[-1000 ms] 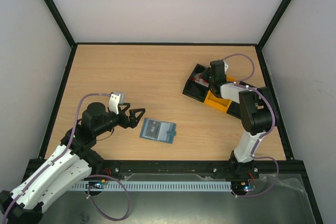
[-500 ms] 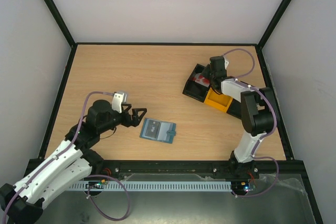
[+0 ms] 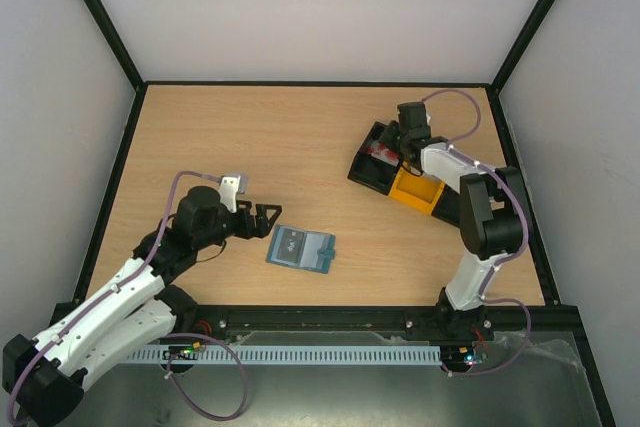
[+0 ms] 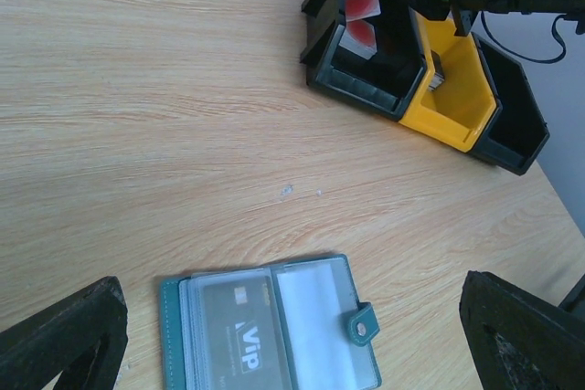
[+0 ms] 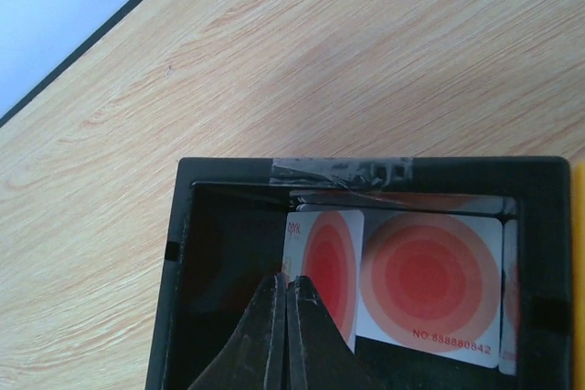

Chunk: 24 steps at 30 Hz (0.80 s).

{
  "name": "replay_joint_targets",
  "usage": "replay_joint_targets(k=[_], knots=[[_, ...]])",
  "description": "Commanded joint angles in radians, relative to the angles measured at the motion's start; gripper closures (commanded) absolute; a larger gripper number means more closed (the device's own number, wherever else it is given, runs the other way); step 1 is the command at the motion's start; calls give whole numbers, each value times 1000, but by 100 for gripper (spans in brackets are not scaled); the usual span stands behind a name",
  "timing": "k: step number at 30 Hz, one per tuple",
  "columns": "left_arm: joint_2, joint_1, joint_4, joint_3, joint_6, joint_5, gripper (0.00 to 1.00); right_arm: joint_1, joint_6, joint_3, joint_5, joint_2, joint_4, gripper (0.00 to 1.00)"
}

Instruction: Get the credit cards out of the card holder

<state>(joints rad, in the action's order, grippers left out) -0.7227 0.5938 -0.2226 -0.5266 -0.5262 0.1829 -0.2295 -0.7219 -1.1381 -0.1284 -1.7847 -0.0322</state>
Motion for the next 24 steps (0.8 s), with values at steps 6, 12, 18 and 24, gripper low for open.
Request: replay_joint_targets(k=[6,12,18,24], knots=[[7,-8,23,8,-34,-41,0,-5,52,-67,47,-115,-81,98],[8,-8,4,11,-37,-69,0,-6,82,-122,117,-149,-133,98],[-10,-9,33,18,-32,-39,0,-7,81,-121,112,-103,-136,98],[-57,-8,88,68,-65,-30,0,-8,76,-88,37,-14,-146,98]])
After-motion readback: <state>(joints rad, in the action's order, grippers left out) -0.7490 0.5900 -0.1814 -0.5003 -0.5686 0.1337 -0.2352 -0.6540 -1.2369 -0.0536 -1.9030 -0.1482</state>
